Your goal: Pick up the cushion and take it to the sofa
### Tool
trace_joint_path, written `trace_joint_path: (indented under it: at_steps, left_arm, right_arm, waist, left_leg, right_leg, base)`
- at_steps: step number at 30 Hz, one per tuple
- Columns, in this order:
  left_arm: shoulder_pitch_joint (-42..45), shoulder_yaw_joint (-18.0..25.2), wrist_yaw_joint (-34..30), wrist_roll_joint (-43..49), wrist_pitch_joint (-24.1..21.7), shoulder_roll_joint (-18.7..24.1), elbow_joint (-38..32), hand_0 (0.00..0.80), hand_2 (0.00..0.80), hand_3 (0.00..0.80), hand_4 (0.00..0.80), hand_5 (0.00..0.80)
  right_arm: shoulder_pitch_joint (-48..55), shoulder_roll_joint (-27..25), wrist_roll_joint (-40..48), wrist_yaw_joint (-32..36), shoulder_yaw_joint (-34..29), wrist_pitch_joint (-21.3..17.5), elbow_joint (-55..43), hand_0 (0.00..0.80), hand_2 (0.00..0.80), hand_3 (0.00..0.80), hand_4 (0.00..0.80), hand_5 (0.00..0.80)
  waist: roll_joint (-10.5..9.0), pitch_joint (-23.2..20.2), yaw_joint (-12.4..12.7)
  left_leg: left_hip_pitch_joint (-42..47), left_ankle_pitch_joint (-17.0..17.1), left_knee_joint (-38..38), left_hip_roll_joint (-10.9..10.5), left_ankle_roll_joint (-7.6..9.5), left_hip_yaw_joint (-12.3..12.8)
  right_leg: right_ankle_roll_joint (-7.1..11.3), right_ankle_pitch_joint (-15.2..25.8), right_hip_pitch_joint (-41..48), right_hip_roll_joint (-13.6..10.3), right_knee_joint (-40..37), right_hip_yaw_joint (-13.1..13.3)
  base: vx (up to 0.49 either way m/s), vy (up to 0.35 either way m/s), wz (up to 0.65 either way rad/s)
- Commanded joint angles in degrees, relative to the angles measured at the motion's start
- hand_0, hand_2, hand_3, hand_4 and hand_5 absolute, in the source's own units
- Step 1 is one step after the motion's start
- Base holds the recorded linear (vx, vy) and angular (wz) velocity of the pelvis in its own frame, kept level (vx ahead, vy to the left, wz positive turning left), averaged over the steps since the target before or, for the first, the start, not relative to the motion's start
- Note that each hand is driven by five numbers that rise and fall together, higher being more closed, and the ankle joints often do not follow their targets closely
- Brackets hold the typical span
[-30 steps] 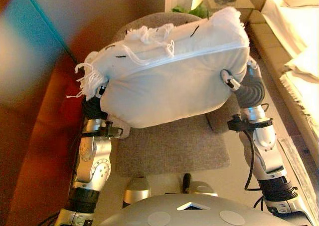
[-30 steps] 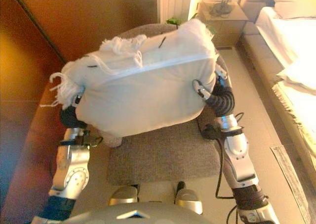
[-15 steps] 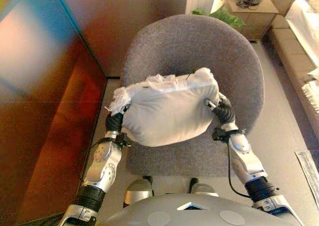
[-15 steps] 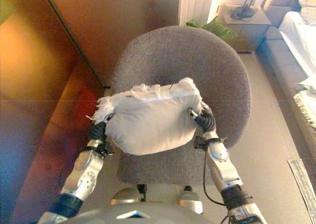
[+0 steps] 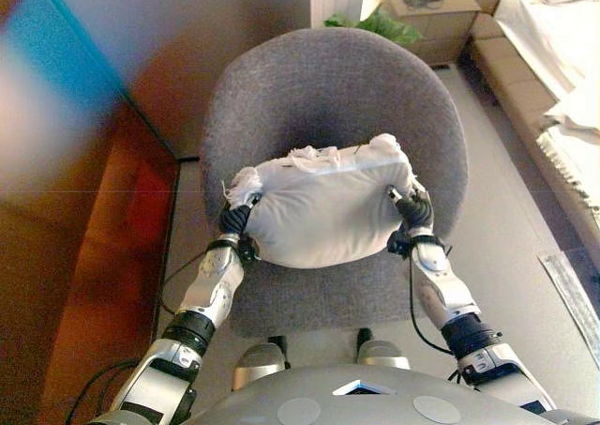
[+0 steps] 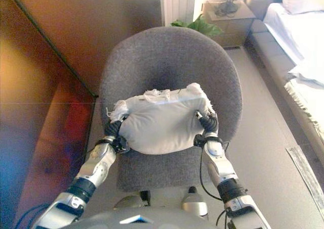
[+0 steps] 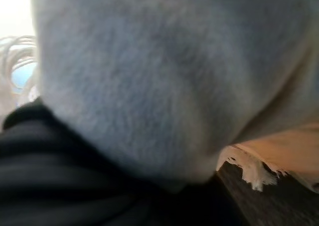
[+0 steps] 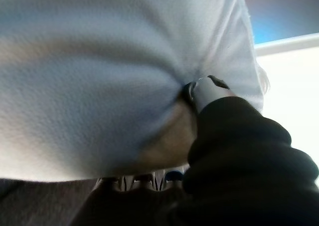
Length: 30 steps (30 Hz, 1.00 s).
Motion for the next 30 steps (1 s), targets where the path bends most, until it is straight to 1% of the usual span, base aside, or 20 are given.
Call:
trace_joint_path:
  at_steps: [1,3,6,8,9,13,17,20,21,23,27,28,29,30]
  left_arm:
    - [-11.55,-3.01,-3.72,1.89,-3.78,-4.7,3.71,0.8,0.8,0.8,0.8,0.8]
    - [-11.58,-3.09,-3.68,0.48,-2.51,-5.13,5.32,0.8,0.8,0.8,0.8,0.8]
    - [-12.01,-3.51,-3.6,1.07,-1.15,-5.89,8.33,0.8,0.8,0.8,0.8,0.8]
    - [-12.17,-3.91,-3.05,1.04,0.34,-5.63,9.36,0.8,0.8,0.8,0.8,0.8]
    - [-12.08,-3.89,-2.77,1.17,1.29,-5.64,9.84,0.8,0.8,0.8,0.8,0.8]
    - [-12.78,-3.89,-2.84,1.47,5.58,-4.77,11.68,0.8,0.8,0.8,0.8,0.8]
    - [-13.62,-4.32,-4.15,2.63,9.89,-4.29,15.74,0.8,0.8,0.8,0.8,0.8]
    - [-13.35,-4.57,-3.81,2.85,12.53,-4.15,18.57,0.8,0.8,0.8,0.8,0.8]
    - [-13.11,-4.29,-3.92,2.44,13.85,-4.02,19.59,0.8,0.8,0.8,0.8,0.8]
    - [-12.62,-3.8,-4.37,2.8,15.01,-3.9,21.6,0.8,0.8,0.8,0.8,0.8]
    - [-12.14,-3.95,-6.28,5.13,16.49,-3.14,24.81,0.8,0.8,0.8,0.8,0.8]
    - [-12.06,-3.97,-6.6,5.28,17.27,-2.88,25.38,0.675,0.675,0.675,0.675,0.675]
    - [-12.01,-3.93,-7.16,5.33,17.96,-2.52,26.37,0.179,0.179,0.179,0.179,0.179]
    - [-12.06,-3.85,-7.3,5.17,18.57,-2.27,27.17,0.0,0.0,0.0,0.0,0.0]
  right_arm:
    - [-5.27,3.48,-1.13,0.22,2.88,-1.29,-6.27,0.8,0.8,0.8,0.8,0.8]
    - [-4.69,3.63,0.22,-0.07,2.79,0.12,-5.31,0.8,0.8,0.8,0.8,0.8]
    - [-4.32,4.53,4.84,1.3,2.71,2.43,-2.02,0.8,0.8,0.8,0.8,0.8]
    - [-4.21,5.12,4.01,1.4,2.65,4.05,0.6,0.8,0.8,0.8,0.8,0.8]
    - [-4.19,5.03,4.04,2.13,2.64,5.46,1.87,0.8,0.8,0.8,0.8,0.8]
    - [-4.95,4.33,8.54,3.46,2.15,8.43,6.53,0.8,0.8,0.8,0.8,0.8]
    - [-7.01,5.03,13.73,2.85,1.09,12.58,14.38,0.8,0.8,0.8,0.8,0.8]
    - [-7.52,6.04,17.24,3.86,-0.16,16.18,20.87,0.8,0.8,0.8,0.8,0.8]
    - [-7.49,6.22,18.18,4.25,-0.74,17.45,23.12,0.8,0.8,0.8,0.8,0.8]
    - [-7.4,6.48,18.93,6.04,-1.56,19.52,27.08,0.8,0.8,0.8,0.8,0.8]
    - [-7.77,5.73,17.83,9.81,-2.17,20.83,32.3,0.8,0.8,0.8,0.8,0.8]
    - [-7.81,5.38,17.32,9.92,-2.27,20.99,33.13,0.8,0.8,0.8,0.8,0.8]
    - [-8.02,4.66,16.73,11.43,-2.51,20.78,34.58,0.8,0.8,0.8,0.8,0.8]
    - [-8.33,4.2,16.24,12.74,-2.71,20.74,35.65,0.8,0.8,0.8,0.8,0.8]
  waist:
    - [0.54,0.25,-0.32]
    - [0.66,0.05,-0.77]
    - [0.64,0.05,-1.04]
    - [0.45,0.12,-0.83]
    - [0.25,0.09,-0.63]
    - [-0.75,0.13,0.58]
    - [-1.89,-0.35,1.93]
    - [-2.54,-1.4,2.89]
    - [-2.71,-1.81,3.27]
    - [-3.01,-2.34,3.89]
    - [-3.58,-2.78,4.78]
    - [-3.66,-2.81,4.91]
    - [-3.7,-2.87,5.04]
    - [-3.75,-2.92,5.12]
  left_leg:
    - [4.22,-7.35,1.02,-0.49,0.85,0.87]
    - [4.75,-7.37,0.88,-0.35,0.83,1.12]
    - [5.11,-7.1,0.93,-0.06,0.64,1.41]
    - [5.26,-6.92,0.83,0.09,0.51,1.27]
    - [5.56,-6.81,0.82,0.22,0.46,1.22]
    - [6.2,-6.21,1.04,0.65,0.08,0.62]
    - [7.49,-5.39,1.15,1.1,-0.47,-0.14]
    - [8.95,-4.79,1.37,1.22,-0.75,-0.75]
    - [9.46,-4.56,1.48,1.29,-0.85,-1.01]
    - [10.18,-4.23,1.95,1.53,-1.04,-1.5]
    - [10.09,-3.85,3.02,1.74,-1.34,-2.64]
    - [9.99,-3.82,3.21,1.76,-1.38,-2.87]
    - [9.76,-3.77,3.43,1.73,-1.4,-3.09]
    - [9.56,-3.77,3.6,1.71,-1.43,-3.22]
  right_leg:
    - [-0.47,0.57,-1.84,1.14,0.79,0.69]
    - [-0.43,0.63,-1.63,1.31,0.79,1.21]
    - [-0.32,0.8,-1.38,1.52,0.78,1.94]
    - [-0.28,0.94,-1.16,1.71,0.66,2.09]
    - [-0.18,1.09,-0.84,1.79,0.61,2.1]
    - [-0.2,1.66,0.19,2.0,0.56,1.51]
    - [0.03,2.37,1.95,2.3,0.63,0.88]
    - [0.14,2.76,3.81,2.53,0.72,0.33]
    - [0.18,2.89,4.53,2.55,0.77,0.06]
    - [0.29,3.21,5.6,2.52,0.97,-0.29]
    - [0.4,3.56,6.12,2.25,1.57,-0.71]
    - [0.43,3.54,6.05,2.14,1.79,-0.79]
    - [0.43,3.52,5.86,2.02,2.06,-0.85]
    - [0.45,3.49,5.64,1.92,2.32,-0.91]
  base:
    - [0.146,-0.027,-0.22]
    - [0.142,-0.033,-0.24]
    - [0.121,-0.049,-0.19]
    - [0.121,-0.071,-0.23]
    - [0.154,-0.093,-0.13]
    - [0.173,-0.111,-0.02]
    - [0.274,-0.102,0.01]
    - [0.34,-0.06,0.08]
    - [0.407,-0.052,0.09]
    - [0.329,-0.035,0.04]
    - [0.228,-0.005,0.06]
    - [0.155,0.035,0.05]
    - [0.129,0.045,0.05]
    - [0.104,0.051,0.05]
